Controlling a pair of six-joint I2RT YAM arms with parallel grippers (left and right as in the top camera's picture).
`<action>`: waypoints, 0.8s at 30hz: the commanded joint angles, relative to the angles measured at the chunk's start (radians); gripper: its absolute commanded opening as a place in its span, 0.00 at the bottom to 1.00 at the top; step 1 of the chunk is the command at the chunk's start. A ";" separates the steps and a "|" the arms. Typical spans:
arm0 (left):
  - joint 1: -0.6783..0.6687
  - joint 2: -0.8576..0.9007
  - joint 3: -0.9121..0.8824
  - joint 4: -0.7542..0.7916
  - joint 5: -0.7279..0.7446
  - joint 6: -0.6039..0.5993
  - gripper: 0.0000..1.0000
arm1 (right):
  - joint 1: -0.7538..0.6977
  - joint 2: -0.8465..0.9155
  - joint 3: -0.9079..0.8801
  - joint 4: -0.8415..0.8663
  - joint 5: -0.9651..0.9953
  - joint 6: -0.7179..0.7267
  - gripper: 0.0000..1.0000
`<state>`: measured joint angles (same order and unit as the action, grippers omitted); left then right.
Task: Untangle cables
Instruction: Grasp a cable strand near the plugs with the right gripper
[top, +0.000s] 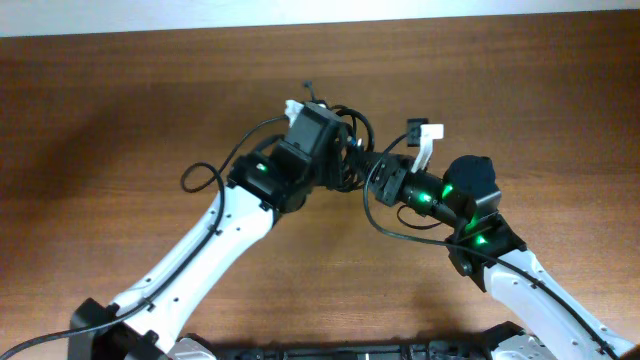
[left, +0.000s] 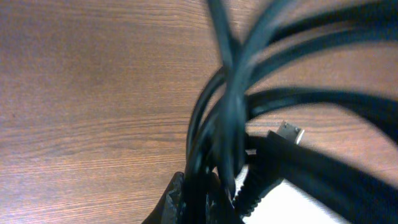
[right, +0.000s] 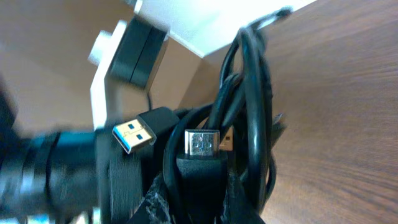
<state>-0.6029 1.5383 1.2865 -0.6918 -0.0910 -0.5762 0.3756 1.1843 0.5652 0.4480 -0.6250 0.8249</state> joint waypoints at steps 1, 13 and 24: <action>0.140 0.000 0.004 0.019 0.027 -0.067 0.00 | 0.021 -0.009 0.026 -0.029 -0.227 -0.070 0.04; 0.427 -0.001 0.004 0.003 0.449 0.065 0.00 | 0.022 0.055 0.026 -0.363 0.064 -0.064 0.04; 0.426 -0.001 0.003 0.001 0.488 0.110 0.00 | 0.037 0.060 0.026 -0.268 -0.017 0.173 0.43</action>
<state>-0.1772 1.5387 1.2854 -0.6949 0.3634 -0.4557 0.3943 1.2392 0.5888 0.1528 -0.6037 0.8703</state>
